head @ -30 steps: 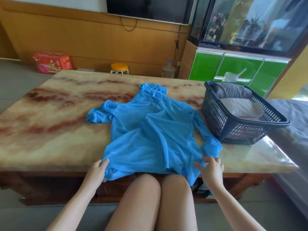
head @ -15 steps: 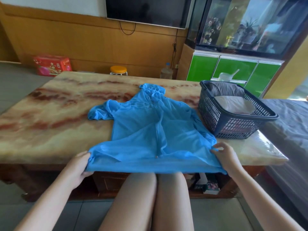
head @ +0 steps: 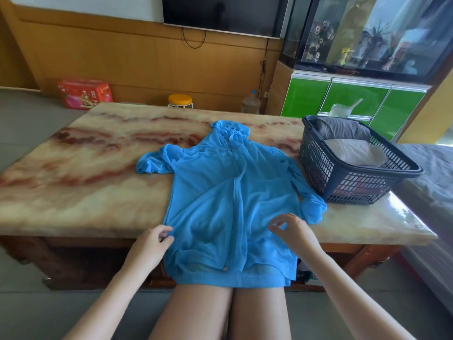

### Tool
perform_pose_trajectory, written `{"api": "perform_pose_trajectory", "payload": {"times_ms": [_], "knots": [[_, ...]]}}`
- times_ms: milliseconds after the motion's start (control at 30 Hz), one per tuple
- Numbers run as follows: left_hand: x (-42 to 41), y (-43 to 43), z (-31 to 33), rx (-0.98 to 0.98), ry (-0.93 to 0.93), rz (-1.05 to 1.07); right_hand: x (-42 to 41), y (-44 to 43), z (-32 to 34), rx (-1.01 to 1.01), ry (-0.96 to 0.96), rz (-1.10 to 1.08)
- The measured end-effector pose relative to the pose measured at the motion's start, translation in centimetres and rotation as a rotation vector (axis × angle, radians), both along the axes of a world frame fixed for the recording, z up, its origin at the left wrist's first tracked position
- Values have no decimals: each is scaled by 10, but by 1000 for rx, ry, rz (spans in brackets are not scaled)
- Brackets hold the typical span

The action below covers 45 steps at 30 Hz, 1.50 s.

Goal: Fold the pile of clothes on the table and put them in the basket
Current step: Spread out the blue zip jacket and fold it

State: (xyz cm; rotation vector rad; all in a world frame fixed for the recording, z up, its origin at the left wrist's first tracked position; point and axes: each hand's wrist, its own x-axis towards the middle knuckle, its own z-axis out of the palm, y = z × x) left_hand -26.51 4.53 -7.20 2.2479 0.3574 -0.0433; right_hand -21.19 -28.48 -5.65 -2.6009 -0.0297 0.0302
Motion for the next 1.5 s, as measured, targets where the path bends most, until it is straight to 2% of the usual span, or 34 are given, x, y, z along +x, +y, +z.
{"api": "perform_pose_trajectory", "payload": {"times_ms": [100,200,300,467,633,733,867,1000,1100,1267,1500], "knots": [[-3,-18,2,-99,-86,-244,-9,24,1,113,119,198],[-12,-33,-3,-41,-51,-529,-24,32,-4,68,179,374],[-16,-35,-11,42,-122,-524,-32,26,-16,-3,165,453],[-20,-34,-1,-4,-169,-477,-32,16,-9,-99,25,461],[-20,-28,8,-66,-27,-561,-34,6,24,-113,193,461],[-9,-25,1,-91,-91,-444,-32,13,22,-95,226,434],[26,-20,-10,27,-228,-262,2,37,11,44,22,331],[80,-10,-14,152,-322,-128,67,77,13,98,-23,300],[116,-2,-17,209,-276,-45,119,113,11,73,33,311],[168,13,-16,162,-219,119,194,174,-1,-6,78,341],[228,32,-28,219,-181,204,292,235,-6,-177,10,345]]}}
